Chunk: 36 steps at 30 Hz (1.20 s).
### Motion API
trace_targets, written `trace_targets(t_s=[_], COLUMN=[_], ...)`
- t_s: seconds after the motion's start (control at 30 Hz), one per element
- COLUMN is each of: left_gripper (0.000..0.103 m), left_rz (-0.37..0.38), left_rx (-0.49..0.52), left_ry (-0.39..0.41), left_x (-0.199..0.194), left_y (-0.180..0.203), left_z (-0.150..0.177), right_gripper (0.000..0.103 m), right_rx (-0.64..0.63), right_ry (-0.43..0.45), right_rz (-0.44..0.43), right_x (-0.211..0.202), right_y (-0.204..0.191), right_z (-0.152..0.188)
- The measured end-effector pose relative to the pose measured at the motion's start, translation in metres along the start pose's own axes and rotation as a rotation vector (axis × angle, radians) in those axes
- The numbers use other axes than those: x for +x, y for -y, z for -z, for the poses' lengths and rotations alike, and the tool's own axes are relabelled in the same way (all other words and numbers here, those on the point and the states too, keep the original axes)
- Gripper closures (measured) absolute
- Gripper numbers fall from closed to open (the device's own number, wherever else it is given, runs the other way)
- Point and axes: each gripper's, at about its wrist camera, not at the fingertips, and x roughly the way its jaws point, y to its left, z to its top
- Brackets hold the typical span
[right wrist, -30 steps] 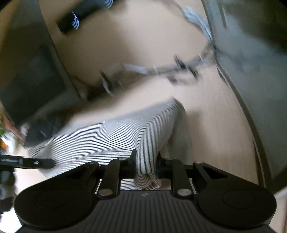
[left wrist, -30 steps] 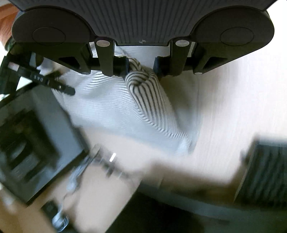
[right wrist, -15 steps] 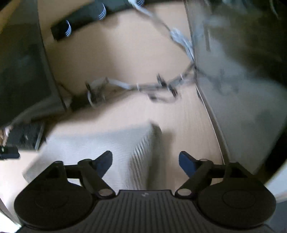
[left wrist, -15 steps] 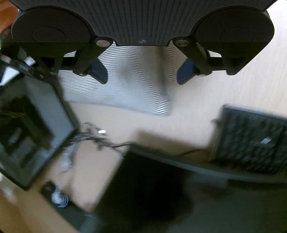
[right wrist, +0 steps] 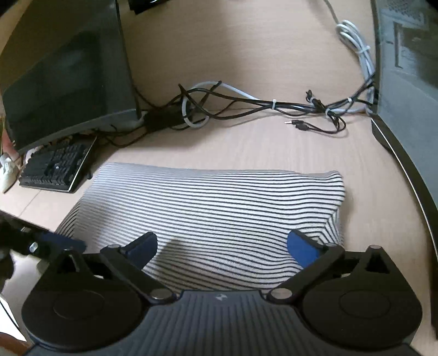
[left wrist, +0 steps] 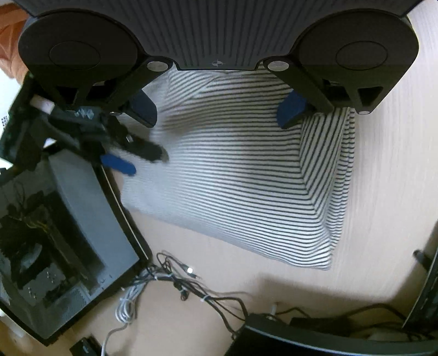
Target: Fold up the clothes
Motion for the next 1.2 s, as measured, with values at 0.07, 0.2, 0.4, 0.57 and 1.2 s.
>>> trace_targets(t_s=[0.07, 0.2, 0.4, 0.57, 1.2], left_gripper=[0.003, 0.000, 0.000, 0.000, 0.021], left_rz=[-0.002, -0.010, -0.057, -0.134, 0.035], left_rx=[0.015, 0.058, 0.096, 0.133, 0.127], left_ry=[0.008, 0.024, 0.056, 0.078, 0.005], left_x=[0.004, 0.012, 0.018, 0.027, 0.008], left_y=[0.000, 0.002, 0.000, 0.003, 0.043], left_z=[-0.006, -0.015, -0.035, -0.048, -0.025], right_gripper=[0.001, 0.000, 0.000, 0.000, 0.046], right_rx=[0.024, 0.110, 0.274, 0.379, 0.055], right_ry=[0.012, 0.029, 0.028, 0.033, -0.017], right_rz=[0.002, 0.006, -0.069, -0.168, 0.210], right_x=[-0.006, -0.014, -0.033, -0.039, -0.035], right_y=[0.001, 0.001, 0.000, -0.004, 0.028], right_z=[0.005, 0.011, 0.026, 0.035, 0.007])
